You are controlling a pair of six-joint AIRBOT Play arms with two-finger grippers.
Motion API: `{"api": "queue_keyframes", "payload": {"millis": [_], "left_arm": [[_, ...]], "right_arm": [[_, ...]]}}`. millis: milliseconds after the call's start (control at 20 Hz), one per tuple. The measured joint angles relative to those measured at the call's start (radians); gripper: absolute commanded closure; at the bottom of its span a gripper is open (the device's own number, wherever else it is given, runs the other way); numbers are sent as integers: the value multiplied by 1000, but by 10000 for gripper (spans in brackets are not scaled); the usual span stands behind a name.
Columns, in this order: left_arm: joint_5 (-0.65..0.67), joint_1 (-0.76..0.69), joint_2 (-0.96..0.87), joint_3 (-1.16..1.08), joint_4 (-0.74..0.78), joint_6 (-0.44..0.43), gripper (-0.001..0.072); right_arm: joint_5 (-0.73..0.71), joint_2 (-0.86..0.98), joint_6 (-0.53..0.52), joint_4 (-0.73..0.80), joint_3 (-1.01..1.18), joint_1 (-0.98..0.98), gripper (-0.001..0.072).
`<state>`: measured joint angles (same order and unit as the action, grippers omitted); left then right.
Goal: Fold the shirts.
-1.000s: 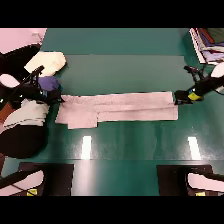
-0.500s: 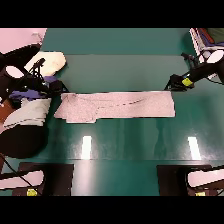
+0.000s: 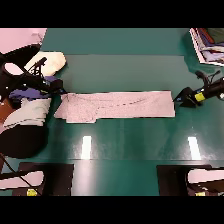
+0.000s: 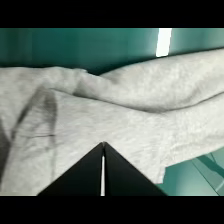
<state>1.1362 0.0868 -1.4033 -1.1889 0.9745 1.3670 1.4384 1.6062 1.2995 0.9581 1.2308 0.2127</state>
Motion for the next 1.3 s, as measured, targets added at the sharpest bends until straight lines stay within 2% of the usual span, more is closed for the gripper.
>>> {"api": "queue_keyframes", "payload": {"millis": [100,200,250,350,550,900,1300], "left_arm": [[-21,-58,-4,0,-3,11,686],[-69,-128,-12,0,-5,32,686],[-97,-163,-19,-2,-6,42,687],[-149,-233,-45,-13,-8,63,687],[-198,-352,-148,-101,-14,90,686],[-180,-517,-365,-319,-24,121,686],[-145,-566,-446,-378,-32,126,687]], "right_arm": [[-30,25,-20,-45,-37,3,140],[-47,52,-31,-74,-41,-20,330],[-56,64,-37,-79,-34,-37,393],[-75,77,-45,-86,-7,-69,685],[-22,68,-51,-95,103,-127,701],[26,-76,-25,-102,353,-296,701],[29,-111,47,-104,577,-511,701]]}}
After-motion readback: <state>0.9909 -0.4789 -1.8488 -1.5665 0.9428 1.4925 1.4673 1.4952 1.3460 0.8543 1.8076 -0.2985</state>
